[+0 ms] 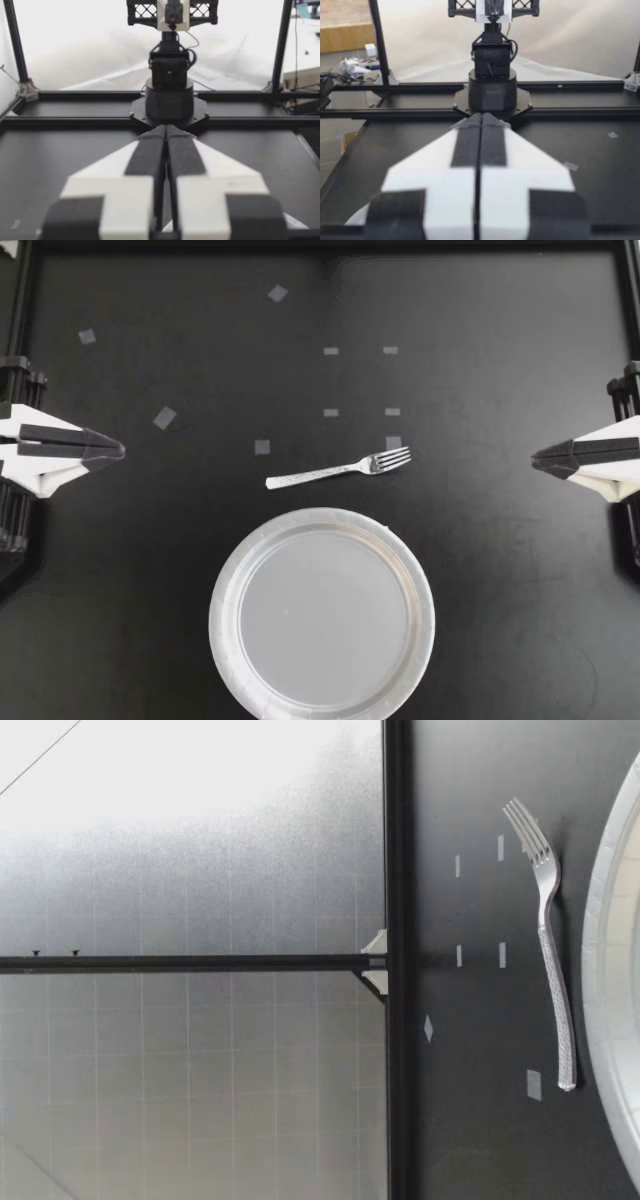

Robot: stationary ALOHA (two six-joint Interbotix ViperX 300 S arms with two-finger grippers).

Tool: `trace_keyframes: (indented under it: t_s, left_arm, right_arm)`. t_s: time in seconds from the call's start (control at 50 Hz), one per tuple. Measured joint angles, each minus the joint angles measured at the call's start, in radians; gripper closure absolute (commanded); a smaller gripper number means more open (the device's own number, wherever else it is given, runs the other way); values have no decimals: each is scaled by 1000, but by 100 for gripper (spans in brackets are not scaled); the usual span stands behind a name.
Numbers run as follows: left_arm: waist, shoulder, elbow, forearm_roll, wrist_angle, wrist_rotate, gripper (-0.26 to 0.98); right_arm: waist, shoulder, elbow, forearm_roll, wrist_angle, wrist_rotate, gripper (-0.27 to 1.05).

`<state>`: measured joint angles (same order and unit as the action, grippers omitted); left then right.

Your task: Pick up the fork and place it on the plate.

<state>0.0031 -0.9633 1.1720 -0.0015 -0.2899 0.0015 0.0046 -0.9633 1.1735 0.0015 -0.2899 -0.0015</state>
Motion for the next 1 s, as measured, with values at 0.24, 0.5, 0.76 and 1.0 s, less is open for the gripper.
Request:
trace_keyframes:
  t_s: [0.24, 0.5, 0.76, 1.0]
  left_arm:
    - [18, -71, 58, -2, -2, -3, 77]
    - [18, -87, 57, -40, 21, -9, 77]
    - [20, -48, -106, -98, 193, -5, 76]
    - [29, 69, -225, -103, 321, -8, 75]
  right_arm:
    - [0, -52, 48, 0, -5, 2, 86]
    - [0, -106, 64, 0, -9, 2, 86]
    - [0, -55, 66, 0, -11, 2, 86]
    - [2, -37, 69, 0, -12, 2, 86]
